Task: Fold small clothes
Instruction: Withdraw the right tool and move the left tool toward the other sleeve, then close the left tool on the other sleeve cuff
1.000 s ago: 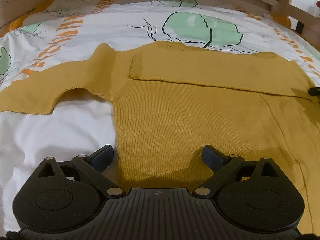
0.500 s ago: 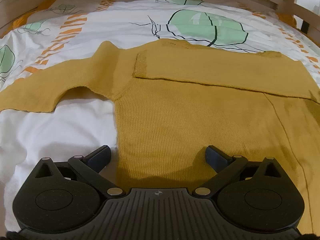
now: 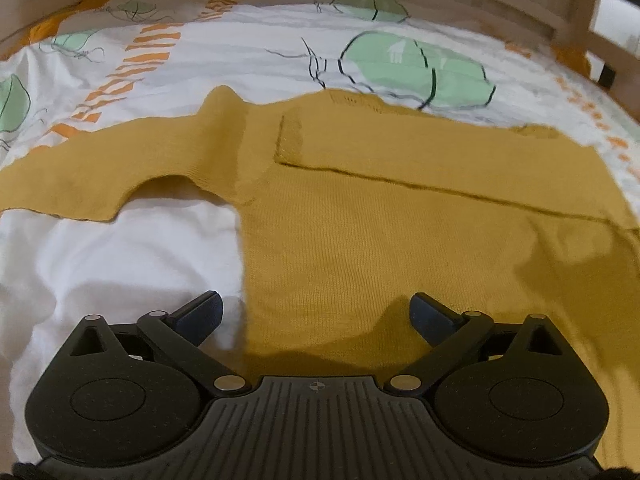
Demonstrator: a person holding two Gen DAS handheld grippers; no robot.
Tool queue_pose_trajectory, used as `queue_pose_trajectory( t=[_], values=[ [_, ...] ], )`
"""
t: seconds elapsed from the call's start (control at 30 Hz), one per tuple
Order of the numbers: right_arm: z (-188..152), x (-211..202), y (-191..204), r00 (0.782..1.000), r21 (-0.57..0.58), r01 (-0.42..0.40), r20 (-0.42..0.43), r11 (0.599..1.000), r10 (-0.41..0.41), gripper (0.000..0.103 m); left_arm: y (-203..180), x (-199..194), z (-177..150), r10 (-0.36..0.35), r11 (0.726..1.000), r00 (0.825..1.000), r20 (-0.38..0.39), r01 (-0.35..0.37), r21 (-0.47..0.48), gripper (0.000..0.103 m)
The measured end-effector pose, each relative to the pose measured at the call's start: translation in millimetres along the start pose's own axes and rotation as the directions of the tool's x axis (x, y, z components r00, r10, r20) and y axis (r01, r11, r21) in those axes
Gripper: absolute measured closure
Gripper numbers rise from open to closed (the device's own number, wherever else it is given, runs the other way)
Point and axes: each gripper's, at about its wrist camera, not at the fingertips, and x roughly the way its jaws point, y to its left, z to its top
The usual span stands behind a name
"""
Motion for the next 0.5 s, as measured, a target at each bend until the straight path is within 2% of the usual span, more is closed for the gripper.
queue_pose_trajectory(
  t=[0.1, 0.3, 0.4, 0.5],
  values=[
    [-1.6, -2.7, 11.5, 0.998, -0.017, -0.054, -0.012, 0.998, 0.053, 0.001, 21.1, -9.3, 6.1, -0.018, 0.999, 1.0, 0.02, 0.018, -0.032, 0.002],
    [-5.8, -6.2, 14.1, 0.985, 0.05, -0.17, -0.024, 0.984, 0.171, 0.001, 89.3, -37.7, 33.1, 0.026, 0.984, 0.995, 0.095, -0.009, -0.177, 0.002],
    [-9.3, -2.8, 11.2, 0.978, 0.122, -0.207, -0.014, 0.971, 0.21, 0.001, 129.0, -48.4, 48.2, 0.086, 0.963, 0.989, 0.117, -0.052, -0.263, 0.002],
    [-13.4, 2.8, 8.4, 0.97, 0.19, -0.24, 0.006, 0.952, 0.244, 0.001, 170.0, -56.2, 56.7, 0.151, 0.927, 0.98, 0.131, -0.094, -0.364, 0.002]
  ],
)
